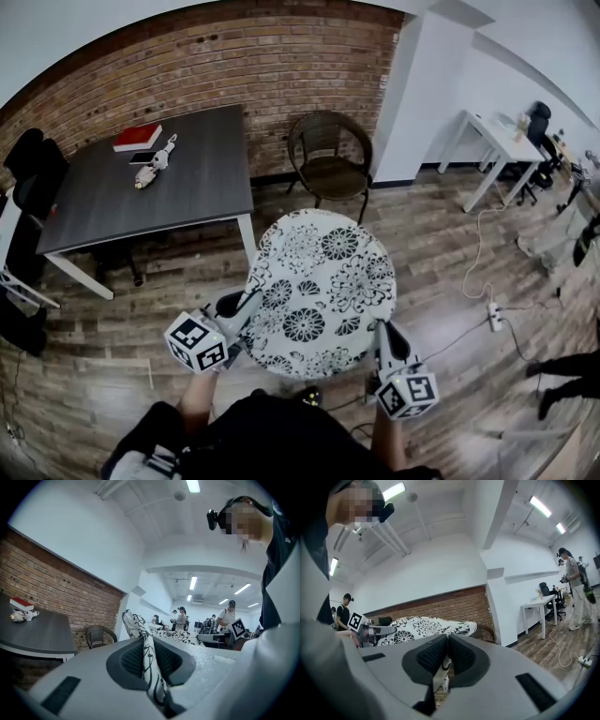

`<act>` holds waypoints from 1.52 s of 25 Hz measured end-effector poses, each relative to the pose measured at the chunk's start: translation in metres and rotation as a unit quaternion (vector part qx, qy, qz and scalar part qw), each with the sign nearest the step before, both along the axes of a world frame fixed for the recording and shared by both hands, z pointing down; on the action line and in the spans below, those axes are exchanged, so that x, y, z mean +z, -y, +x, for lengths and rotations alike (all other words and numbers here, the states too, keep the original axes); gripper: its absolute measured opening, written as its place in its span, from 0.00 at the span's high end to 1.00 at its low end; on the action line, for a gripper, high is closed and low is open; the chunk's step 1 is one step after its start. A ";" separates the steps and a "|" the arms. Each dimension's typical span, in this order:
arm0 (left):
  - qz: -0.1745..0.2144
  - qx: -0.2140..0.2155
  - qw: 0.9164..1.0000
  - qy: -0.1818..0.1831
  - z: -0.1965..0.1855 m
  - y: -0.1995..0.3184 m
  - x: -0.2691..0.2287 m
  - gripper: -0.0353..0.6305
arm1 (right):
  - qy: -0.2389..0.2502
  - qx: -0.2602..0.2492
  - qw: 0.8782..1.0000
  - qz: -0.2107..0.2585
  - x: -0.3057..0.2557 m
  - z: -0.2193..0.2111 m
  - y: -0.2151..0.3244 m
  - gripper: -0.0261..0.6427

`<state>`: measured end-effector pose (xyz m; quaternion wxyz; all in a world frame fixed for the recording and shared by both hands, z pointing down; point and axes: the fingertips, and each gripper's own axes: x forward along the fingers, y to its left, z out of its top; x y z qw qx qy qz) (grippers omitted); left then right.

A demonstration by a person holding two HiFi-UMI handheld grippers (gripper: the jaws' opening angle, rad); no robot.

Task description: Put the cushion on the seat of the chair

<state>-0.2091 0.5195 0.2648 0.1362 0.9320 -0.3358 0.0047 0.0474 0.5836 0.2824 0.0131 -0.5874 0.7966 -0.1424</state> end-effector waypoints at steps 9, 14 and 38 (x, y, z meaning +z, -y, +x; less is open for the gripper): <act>0.009 -0.003 1.000 0.001 -0.001 -0.001 0.002 0.92 | 0.006 0.003 1.000 0.012 0.003 0.002 -0.001 0.94; 0.014 -0.003 1.000 -0.001 -0.001 0.000 0.007 0.92 | 0.008 0.005 1.000 0.017 0.009 0.004 -0.002 0.94; -0.004 0.017 1.000 0.012 0.088 0.018 0.002 0.92 | 0.033 0.028 0.999 -0.001 0.013 0.089 0.002 0.94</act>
